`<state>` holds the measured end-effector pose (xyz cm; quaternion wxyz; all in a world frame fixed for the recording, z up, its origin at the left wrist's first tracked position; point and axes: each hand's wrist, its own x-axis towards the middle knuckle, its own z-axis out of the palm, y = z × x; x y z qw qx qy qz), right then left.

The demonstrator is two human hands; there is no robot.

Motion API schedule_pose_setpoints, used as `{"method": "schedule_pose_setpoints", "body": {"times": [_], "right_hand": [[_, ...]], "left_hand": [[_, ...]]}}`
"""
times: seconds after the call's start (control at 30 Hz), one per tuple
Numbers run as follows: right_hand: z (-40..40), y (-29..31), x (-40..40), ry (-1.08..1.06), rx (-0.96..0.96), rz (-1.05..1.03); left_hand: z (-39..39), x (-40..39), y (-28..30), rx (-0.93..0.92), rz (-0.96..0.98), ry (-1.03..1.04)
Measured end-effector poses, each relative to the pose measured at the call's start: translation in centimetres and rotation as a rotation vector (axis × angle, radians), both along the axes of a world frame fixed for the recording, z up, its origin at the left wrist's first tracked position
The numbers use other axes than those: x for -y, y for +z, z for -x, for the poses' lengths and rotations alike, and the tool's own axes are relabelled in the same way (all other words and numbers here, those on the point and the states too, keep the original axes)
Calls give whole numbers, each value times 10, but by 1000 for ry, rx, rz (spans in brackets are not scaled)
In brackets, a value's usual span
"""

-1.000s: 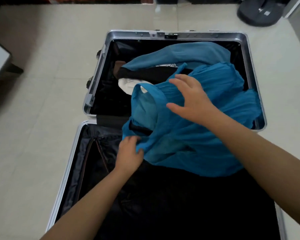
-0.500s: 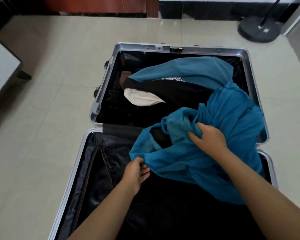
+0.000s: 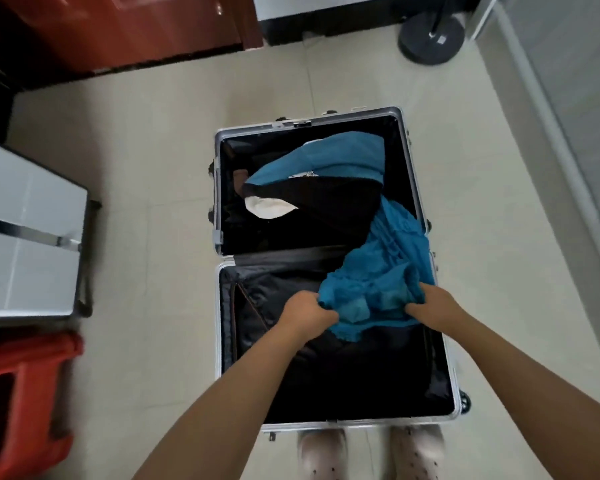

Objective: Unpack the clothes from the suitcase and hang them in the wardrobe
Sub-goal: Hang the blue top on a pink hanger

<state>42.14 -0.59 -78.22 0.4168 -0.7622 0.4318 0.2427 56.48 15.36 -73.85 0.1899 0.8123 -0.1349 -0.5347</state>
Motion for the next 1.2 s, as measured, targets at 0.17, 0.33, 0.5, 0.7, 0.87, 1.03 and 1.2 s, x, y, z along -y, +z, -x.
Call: {"method": "schedule_pose_setpoints", "body": {"times": [0.17,0.33,0.5,0.7,0.87,1.03,1.2], "right_hand": [[-16,95,-16,-68,62,-88],[7,160,-35,-116,133,-115],[19,236,-15,-496,369,-195],[14,326,3,-692,467,-104],[21,419,4,-953,704,-171],[50,498,11,-908,762,154],[109,564,10,-968,714,582]], "left_hand": [[-18,-9,97,147,-57,-20],[-23,-18,182,251,-9,-13],[-18,-10,244,334,104,22],[-19,21,320,227,332,290],[-28,37,396,186,510,412],[-22,46,475,78,677,388],[11,68,529,222,834,244]]}}
